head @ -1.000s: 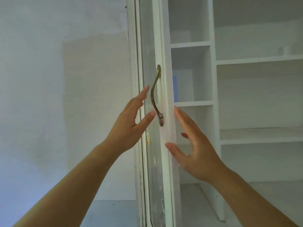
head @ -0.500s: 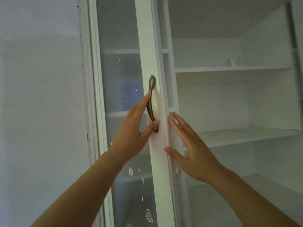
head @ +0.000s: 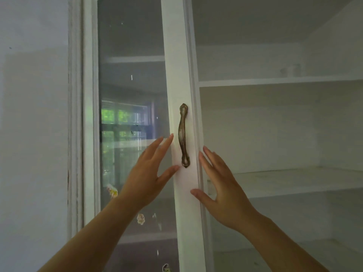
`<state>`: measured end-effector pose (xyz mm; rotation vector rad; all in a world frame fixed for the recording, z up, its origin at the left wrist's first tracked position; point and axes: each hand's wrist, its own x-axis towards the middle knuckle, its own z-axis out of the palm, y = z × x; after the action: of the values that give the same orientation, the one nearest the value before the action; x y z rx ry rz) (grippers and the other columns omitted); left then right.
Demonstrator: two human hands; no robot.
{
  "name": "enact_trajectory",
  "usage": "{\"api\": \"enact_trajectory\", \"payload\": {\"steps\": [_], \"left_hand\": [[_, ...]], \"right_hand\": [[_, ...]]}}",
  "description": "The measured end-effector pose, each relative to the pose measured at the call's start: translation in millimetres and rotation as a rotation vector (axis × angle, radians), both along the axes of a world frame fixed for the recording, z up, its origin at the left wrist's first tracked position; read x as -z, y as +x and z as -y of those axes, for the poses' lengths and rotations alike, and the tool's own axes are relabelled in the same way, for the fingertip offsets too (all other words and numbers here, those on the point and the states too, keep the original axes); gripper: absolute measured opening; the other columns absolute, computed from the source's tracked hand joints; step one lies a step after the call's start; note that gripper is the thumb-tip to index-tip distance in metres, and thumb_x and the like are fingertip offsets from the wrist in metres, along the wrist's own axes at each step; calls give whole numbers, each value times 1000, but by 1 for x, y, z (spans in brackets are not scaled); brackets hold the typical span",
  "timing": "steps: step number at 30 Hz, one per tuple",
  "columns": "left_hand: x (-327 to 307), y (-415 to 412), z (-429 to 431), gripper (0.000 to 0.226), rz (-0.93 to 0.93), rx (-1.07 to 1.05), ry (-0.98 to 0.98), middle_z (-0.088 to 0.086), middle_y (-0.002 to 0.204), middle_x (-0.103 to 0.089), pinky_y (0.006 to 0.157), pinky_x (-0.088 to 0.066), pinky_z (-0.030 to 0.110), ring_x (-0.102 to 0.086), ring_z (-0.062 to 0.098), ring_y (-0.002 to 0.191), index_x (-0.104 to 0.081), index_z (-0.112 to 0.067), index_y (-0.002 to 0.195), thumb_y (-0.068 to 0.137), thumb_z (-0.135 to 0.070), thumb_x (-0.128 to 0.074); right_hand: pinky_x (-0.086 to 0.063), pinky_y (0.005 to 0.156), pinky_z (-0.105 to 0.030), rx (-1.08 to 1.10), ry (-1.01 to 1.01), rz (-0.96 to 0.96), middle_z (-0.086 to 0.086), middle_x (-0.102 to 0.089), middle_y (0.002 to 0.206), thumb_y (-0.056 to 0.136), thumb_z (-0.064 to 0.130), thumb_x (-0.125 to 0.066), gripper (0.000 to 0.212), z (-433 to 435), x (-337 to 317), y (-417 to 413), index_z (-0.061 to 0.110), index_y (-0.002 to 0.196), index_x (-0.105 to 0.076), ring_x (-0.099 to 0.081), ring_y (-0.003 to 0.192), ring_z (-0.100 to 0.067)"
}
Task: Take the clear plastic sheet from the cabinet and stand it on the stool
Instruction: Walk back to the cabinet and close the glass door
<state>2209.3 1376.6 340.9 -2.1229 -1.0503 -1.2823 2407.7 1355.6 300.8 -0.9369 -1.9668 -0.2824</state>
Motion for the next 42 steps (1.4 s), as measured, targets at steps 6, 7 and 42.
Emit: {"api": "enact_trajectory", "payload": {"steps": [6,7,42], "left_hand": [[17,9,-39,70,-28,-159,-48,-15,152,10,110,-19,42,4,7,138,2,-49,137,79,-63,-35],[18,9,-44,70,-39,-176,-47,-17,151,14,111,-17,42,8,6,138,2,-50,136,78,-65,-33],[61,-7,-135,78,-143,-467,63,3,158,-4,102,-8,64,2,23,142,-12,-40,145,77,-69,-38]], "right_hand": [[2,105,-13,2,55,59,30,25,146,85,48,-57,93,-50,1,15,35,142,15,21,135,9],[2,105,-13,-4,59,65,30,25,146,85,47,-57,93,-55,1,18,36,141,16,21,135,8],[5,112,-34,251,115,197,6,25,153,79,62,-53,107,-146,49,8,27,139,28,26,138,-8]]}}
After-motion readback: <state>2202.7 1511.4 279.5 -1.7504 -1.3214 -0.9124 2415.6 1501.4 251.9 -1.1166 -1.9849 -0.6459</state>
